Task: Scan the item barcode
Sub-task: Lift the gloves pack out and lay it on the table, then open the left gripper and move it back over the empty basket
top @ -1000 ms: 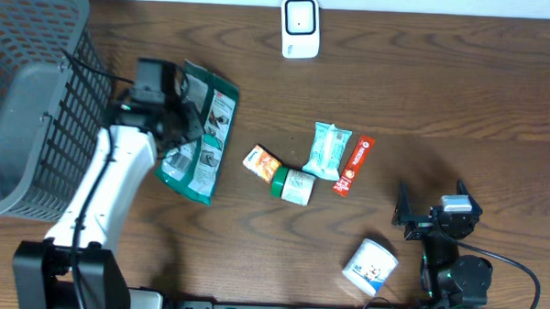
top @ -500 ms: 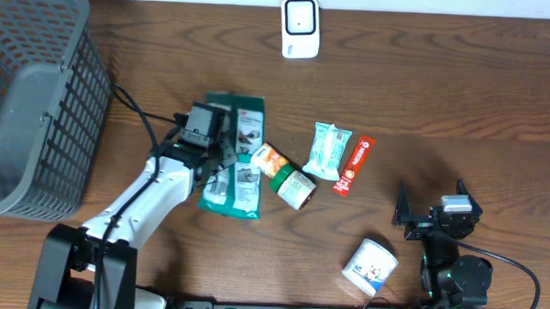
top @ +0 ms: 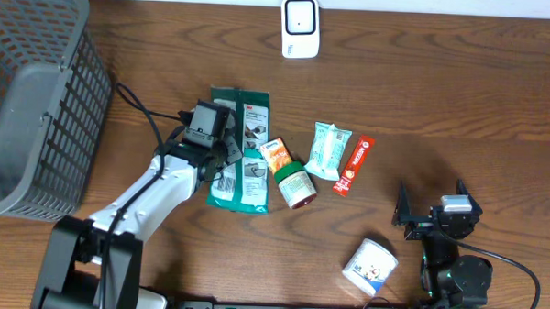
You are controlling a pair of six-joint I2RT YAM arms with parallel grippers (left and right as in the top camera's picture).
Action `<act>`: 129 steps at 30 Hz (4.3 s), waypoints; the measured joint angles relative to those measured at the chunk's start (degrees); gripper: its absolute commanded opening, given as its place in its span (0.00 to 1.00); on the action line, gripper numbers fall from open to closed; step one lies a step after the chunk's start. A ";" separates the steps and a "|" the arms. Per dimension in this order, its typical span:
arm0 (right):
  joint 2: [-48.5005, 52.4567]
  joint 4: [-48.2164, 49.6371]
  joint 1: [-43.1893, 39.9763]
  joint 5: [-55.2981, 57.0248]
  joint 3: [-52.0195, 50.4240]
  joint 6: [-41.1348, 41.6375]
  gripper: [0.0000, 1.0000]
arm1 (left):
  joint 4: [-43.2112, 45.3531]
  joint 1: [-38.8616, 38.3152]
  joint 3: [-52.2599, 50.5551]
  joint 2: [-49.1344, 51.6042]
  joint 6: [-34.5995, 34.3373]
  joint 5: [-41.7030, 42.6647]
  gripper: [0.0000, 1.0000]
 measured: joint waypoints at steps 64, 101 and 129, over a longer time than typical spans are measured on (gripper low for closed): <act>0.00 0.00 0.00 0.00 0.00 0.00 0.99 | -34.86 50.18 37.64 -8.66 24.94 -11.63 0.92; 0.00 0.00 0.00 0.00 0.00 0.00 0.99 | -35.30 50.18 37.64 -7.39 24.94 -11.63 0.93; 5.01 -6.88 0.00 -3.39 11.50 6.25 0.99 | -35.34 50.16 37.64 -7.39 24.94 -11.61 0.93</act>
